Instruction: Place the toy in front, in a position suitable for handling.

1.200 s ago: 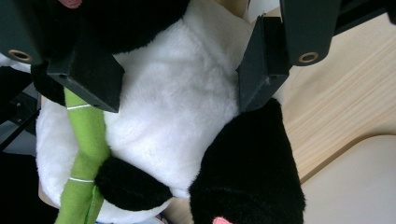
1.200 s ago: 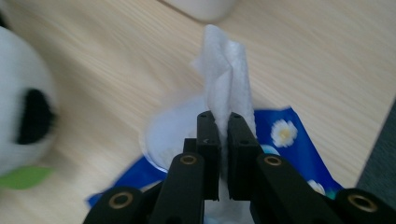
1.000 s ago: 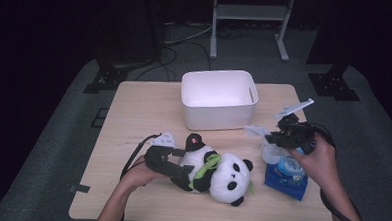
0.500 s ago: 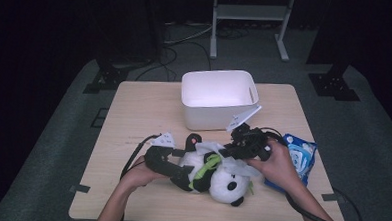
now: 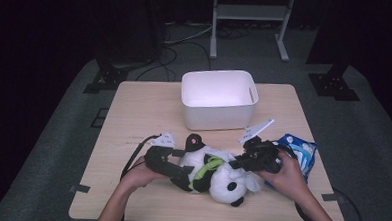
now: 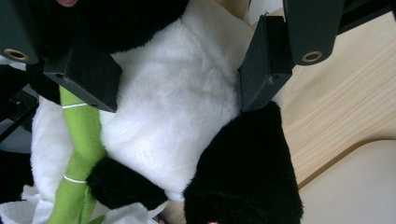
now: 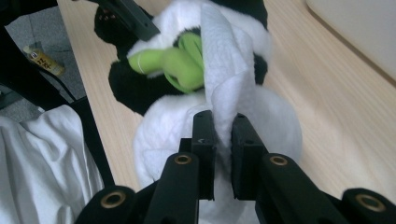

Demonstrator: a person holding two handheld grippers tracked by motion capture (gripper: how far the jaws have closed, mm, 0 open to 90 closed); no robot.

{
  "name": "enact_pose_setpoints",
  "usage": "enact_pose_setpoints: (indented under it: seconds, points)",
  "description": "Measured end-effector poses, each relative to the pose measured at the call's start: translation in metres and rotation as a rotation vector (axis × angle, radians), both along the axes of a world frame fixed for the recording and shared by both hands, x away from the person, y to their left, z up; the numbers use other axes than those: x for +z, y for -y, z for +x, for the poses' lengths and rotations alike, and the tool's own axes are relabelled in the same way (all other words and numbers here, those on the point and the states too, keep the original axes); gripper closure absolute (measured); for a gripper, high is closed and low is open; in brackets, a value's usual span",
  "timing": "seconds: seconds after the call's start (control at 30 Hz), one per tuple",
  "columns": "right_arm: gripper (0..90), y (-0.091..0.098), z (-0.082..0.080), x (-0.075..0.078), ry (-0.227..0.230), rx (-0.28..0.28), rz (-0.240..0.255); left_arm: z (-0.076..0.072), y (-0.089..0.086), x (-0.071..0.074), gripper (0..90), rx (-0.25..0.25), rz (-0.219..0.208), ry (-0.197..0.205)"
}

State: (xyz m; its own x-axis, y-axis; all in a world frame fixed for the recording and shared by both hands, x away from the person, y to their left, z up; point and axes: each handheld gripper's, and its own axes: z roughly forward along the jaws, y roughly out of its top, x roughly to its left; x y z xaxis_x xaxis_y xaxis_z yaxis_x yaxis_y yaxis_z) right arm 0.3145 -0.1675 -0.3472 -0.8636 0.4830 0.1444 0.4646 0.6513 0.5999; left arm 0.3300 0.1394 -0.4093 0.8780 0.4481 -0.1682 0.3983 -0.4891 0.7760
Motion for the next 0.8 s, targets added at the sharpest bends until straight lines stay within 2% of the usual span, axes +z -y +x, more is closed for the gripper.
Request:
enact_pose_setpoints:
  seconds: [0.1, 0.43, 0.63, 0.8]
  points:
    - [80.1, 0.009, -0.001, -0.007, -0.008, -0.007, 0.006, 0.0, 0.0, 0.0, 28.5, 0.0, -0.002, -0.003]
    - [75.9, 0.025, -0.007, -0.016, -0.022, -0.041, 0.022, 0.0, 0.0, 0.0, 28.3, 0.002, -0.002, -0.008]
    - [75.1, 0.034, -0.008, -0.022, -0.028, -0.058, 0.019, -0.001, 0.0, 0.0, 28.3, 0.001, 0.007, -0.007]
    - [75.2, 0.041, -0.004, -0.029, -0.035, -0.082, -0.003, -0.003, 0.002, 0.002, 28.5, -0.005, 0.028, -0.005]
